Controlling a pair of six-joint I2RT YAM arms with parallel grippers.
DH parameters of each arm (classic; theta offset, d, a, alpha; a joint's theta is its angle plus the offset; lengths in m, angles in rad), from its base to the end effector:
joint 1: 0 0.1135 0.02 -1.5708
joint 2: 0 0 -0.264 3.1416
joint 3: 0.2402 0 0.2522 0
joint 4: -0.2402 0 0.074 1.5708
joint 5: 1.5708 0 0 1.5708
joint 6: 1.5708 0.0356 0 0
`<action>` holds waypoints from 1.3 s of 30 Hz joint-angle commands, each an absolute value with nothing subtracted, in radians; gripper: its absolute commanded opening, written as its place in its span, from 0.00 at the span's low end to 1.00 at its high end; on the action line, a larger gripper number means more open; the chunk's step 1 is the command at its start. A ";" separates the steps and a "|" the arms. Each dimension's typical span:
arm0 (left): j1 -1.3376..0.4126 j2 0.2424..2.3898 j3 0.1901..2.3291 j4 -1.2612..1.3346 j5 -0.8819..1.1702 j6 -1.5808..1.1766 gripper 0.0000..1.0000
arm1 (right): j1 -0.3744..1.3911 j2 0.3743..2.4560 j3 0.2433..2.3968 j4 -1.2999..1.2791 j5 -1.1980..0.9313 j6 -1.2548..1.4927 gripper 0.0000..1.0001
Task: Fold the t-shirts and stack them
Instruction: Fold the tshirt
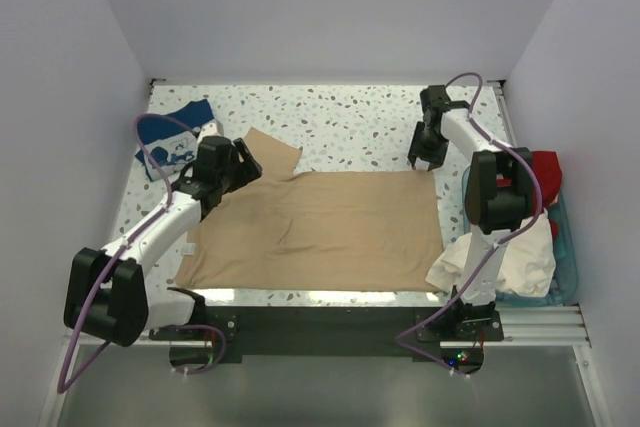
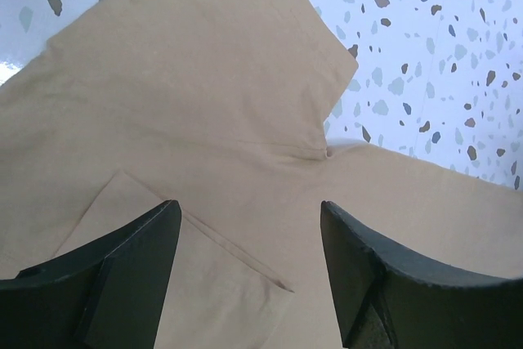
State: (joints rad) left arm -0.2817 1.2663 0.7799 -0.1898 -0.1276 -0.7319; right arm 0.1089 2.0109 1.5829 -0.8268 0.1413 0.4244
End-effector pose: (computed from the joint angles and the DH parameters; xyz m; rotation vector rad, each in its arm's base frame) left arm 0.2613 -0.0709 0.2355 -0.5746 2.1978 -0.4019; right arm 0.4123 0.0400 0.2014 0.4709 2.7595 -0.0736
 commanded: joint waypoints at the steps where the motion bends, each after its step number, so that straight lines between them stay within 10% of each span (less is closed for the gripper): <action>1: -0.276 1.288 0.831 -0.118 -0.118 -0.687 0.74 | 0.078 2.034 1.637 -0.779 0.175 0.413 0.48; 21: -0.275 1.416 0.960 -0.117 -0.097 -0.612 0.75 | 0.043 2.140 1.588 -0.710 0.198 0.377 0.42; 39: -0.143 1.969 1.477 -0.176 -0.060 -0.381 0.68 | 0.037 2.111 1.531 -0.784 0.207 0.377 0.00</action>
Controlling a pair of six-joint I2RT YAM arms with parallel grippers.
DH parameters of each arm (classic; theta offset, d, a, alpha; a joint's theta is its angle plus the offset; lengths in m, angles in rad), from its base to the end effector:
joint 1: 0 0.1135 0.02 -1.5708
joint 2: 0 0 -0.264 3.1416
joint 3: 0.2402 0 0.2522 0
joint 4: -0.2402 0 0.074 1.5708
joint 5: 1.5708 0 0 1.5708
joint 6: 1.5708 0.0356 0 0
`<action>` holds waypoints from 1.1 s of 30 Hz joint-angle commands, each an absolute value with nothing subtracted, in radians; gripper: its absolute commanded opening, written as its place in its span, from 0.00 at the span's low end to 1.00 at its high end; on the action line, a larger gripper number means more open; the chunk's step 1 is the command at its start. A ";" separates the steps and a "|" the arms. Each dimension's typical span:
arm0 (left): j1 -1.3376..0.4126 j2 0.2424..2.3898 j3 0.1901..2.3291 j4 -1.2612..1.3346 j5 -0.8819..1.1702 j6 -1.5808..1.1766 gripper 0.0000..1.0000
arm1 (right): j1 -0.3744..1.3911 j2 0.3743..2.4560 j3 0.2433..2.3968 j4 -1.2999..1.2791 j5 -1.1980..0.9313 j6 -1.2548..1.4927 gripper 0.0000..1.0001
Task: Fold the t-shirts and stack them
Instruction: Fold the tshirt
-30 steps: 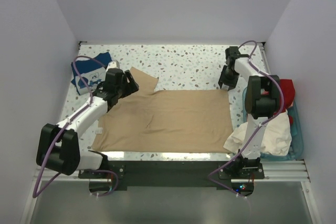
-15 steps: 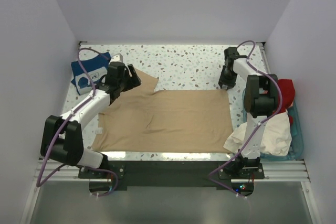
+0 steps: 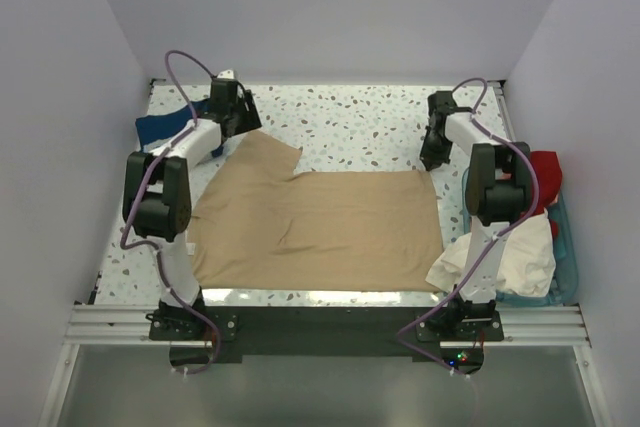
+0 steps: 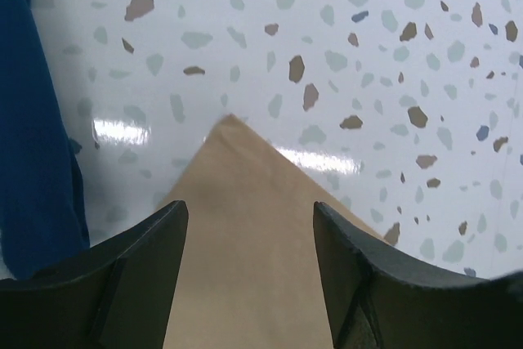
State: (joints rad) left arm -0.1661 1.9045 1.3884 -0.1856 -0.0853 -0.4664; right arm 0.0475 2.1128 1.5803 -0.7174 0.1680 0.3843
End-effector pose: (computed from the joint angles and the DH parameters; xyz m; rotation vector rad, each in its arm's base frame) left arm 0.4273 -0.0686 0.2236 -0.3857 2.2477 -0.2367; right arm 0.4319 0.0146 0.1635 0.5051 2.7441 -0.1327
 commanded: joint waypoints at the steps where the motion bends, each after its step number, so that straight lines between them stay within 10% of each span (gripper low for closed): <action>1: -0.141 1.991 1.515 -0.172 -0.054 -0.367 0.67 | 0.037 2.106 1.526 -0.787 0.209 0.379 0.00; 24: -0.126 2.296 1.762 -0.178 -0.084 -0.267 0.50 | 0.037 2.013 1.506 -0.865 0.176 0.406 0.00; 33: -0.127 2.301 1.733 -0.192 -0.066 -0.261 0.29 | 0.037 2.002 1.520 -0.877 0.170 0.405 0.00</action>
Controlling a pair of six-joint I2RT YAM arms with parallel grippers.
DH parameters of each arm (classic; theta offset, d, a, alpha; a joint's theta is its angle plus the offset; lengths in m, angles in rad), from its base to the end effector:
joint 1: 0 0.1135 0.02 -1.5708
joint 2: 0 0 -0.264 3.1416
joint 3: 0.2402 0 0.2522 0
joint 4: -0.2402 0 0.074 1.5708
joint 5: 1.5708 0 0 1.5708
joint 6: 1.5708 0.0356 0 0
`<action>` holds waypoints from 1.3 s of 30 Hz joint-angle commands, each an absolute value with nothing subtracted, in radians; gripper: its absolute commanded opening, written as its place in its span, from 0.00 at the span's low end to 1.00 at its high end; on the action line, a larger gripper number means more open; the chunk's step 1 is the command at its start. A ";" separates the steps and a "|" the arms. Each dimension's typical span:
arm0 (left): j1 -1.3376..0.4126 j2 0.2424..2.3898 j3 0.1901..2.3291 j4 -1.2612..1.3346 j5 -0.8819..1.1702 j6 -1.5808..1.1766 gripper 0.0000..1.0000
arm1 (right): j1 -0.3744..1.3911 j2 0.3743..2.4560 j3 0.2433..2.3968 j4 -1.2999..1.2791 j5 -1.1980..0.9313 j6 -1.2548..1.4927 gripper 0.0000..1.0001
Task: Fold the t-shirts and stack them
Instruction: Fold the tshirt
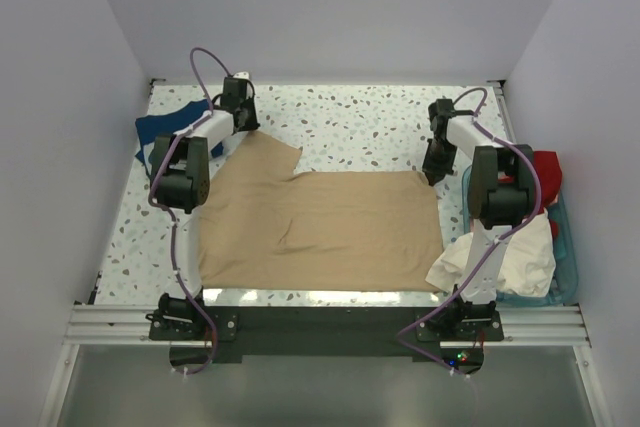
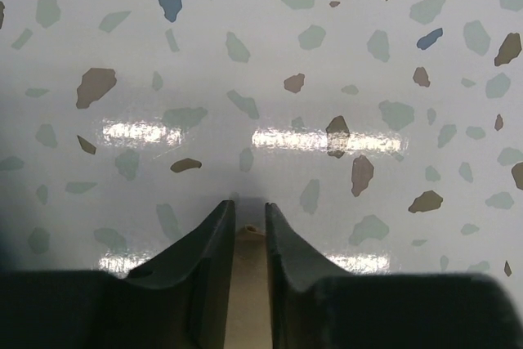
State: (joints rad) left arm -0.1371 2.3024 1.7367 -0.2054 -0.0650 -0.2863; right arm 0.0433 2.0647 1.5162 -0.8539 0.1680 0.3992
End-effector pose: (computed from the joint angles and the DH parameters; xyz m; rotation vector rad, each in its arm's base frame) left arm 0.5094 -0.0679 0.1530 -0.2068 2.3346 -0.1336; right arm 0.4036 0.0115 0.1619 0.5401 2.8850 -0.1868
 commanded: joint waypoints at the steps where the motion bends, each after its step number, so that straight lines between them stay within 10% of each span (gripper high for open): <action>1: -0.129 2.301 1.730 -0.192 -0.060 -0.259 0.21 | 0.035 2.002 1.523 -0.877 0.172 0.406 0.00; 4: -0.129 2.299 1.730 -0.192 -0.032 -0.268 0.01 | 0.037 2.000 1.540 -0.882 0.173 0.407 0.00; 25: -0.126 2.141 1.669 -0.087 0.035 -0.351 0.00 | 0.029 2.059 1.658 -0.879 0.166 0.394 0.00; 30: -0.124 2.118 1.646 -0.086 0.040 -0.350 0.00 | 0.018 2.071 1.638 -0.850 0.135 0.396 0.27; 39: -0.124 2.097 1.614 -0.090 0.048 -0.344 0.00 | 0.009 2.097 1.594 -0.804 0.110 0.382 0.38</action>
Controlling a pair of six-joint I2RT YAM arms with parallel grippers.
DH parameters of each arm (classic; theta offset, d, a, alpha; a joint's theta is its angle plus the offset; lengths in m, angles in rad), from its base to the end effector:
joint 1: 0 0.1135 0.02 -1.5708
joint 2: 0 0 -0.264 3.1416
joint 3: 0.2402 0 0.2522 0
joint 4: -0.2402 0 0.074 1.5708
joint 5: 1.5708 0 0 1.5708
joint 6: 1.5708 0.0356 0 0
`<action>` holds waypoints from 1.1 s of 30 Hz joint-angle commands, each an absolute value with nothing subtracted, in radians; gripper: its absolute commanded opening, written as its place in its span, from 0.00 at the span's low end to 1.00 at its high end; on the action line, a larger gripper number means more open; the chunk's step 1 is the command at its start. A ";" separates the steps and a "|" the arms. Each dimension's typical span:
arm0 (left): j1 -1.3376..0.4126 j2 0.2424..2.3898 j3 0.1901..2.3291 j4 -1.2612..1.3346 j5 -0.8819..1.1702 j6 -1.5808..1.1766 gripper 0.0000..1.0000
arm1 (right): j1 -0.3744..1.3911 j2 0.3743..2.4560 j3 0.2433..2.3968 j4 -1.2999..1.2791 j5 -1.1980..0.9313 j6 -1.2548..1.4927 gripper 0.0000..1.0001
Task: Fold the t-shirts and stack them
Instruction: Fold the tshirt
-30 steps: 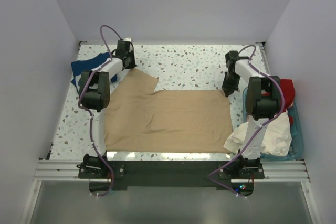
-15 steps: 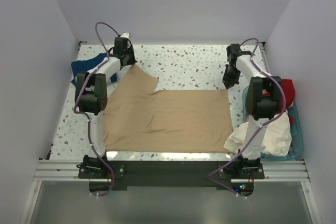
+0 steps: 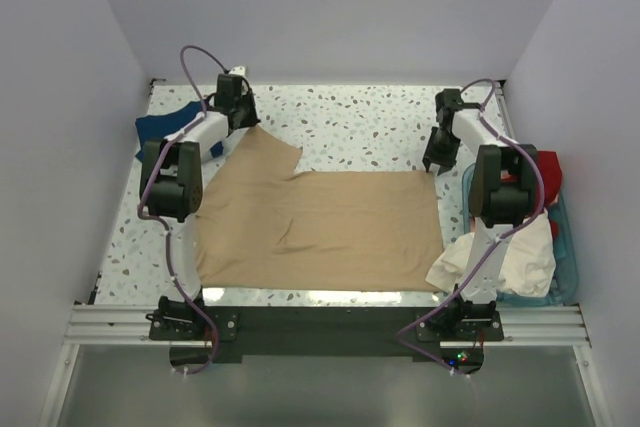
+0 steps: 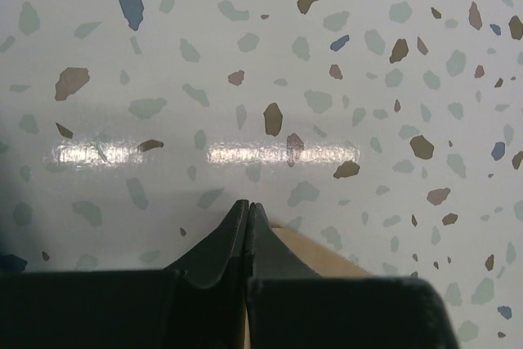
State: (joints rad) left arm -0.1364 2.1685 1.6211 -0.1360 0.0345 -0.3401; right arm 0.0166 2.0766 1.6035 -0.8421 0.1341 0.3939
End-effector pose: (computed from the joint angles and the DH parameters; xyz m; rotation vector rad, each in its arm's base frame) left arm 0.4892 -0.0684 0.1863 -0.2123 2.2604 -0.2927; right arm 0.4210 0.0022 0.1805 0.5611 2.8069 -0.1132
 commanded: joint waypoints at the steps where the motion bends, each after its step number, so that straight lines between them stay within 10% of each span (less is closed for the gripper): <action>1: -0.123 2.094 1.609 -0.089 0.049 -0.344 0.00 | 0.009 2.102 1.592 -0.798 0.107 0.380 0.38; 10: -0.120 2.077 1.582 -0.087 0.051 -0.342 0.00 | 0.008 2.149 1.574 -0.758 0.101 0.382 0.33; 18: -0.115 2.066 1.574 -0.078 0.061 -0.337 0.00 | 0.006 2.164 1.586 -0.762 0.121 0.379 0.00; 33: -0.083 2.192 1.791 -0.090 0.153 -0.295 0.00 | 0.005 2.249 1.865 -0.894 0.172 0.354 0.00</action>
State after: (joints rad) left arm -0.0975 2.1544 1.7008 -0.1211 0.1131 -0.3271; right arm 0.0120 2.2234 1.7832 -0.8661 0.1318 0.3725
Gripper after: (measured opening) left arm 0.014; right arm 0.014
